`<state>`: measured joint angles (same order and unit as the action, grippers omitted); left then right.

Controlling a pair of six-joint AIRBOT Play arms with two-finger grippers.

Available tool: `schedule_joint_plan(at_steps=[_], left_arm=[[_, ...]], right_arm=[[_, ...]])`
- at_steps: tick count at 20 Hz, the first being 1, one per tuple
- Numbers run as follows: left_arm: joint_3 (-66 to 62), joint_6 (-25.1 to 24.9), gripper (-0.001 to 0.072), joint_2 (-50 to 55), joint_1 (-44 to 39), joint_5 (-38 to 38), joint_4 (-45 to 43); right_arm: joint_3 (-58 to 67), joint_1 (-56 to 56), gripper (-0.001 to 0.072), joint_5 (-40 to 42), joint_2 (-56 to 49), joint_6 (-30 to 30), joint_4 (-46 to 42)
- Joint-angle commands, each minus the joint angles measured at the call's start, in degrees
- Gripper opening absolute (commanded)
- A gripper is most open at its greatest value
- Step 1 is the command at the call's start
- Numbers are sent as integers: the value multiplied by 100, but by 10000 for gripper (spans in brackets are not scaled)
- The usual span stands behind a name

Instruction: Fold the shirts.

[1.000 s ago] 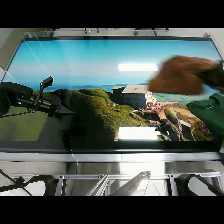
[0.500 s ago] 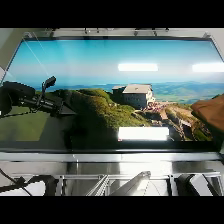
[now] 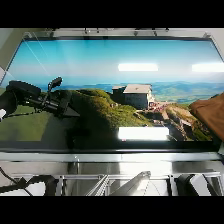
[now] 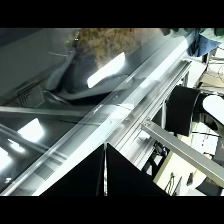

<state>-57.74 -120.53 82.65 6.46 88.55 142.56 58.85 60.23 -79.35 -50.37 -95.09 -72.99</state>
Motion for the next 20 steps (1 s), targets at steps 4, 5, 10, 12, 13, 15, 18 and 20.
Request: schedule_joint_plan(at_steps=[4,5,10,12,13,15,18,20], left_arm=[[2,-9,19,-66,-13,-422,15],[4,-9,19,-138,-13,-562,9],[612,-87,19,-1239,-13,-1016,11],[1250,-256,19,-1987,-13,-1283,4],[1547,-256,19,-2317,-13,-1434,-4],[2022,-264,19,-2865,-13,-1617,-17],[2382,-264,19,-3390,-11,-1657,-57],[2494,-264,16,-3659,-11,-1661,-63]], right_arm=[[-278,-2441,22,549,181,949,1880],[-435,-3123,21,1014,181,957,1882],[-1624,-6531,20,3359,190,1062,1882],[-2070,-7558,20,4035,192,1274,1875],[-2258,-7917,20,4352,190,1285,1864],[-2459,-8282,20,4809,190,1285,1867],[-2463,-8303,21,4920,192,1283,1869],[-2463,-8308,22,4892,188,1263,1928]])
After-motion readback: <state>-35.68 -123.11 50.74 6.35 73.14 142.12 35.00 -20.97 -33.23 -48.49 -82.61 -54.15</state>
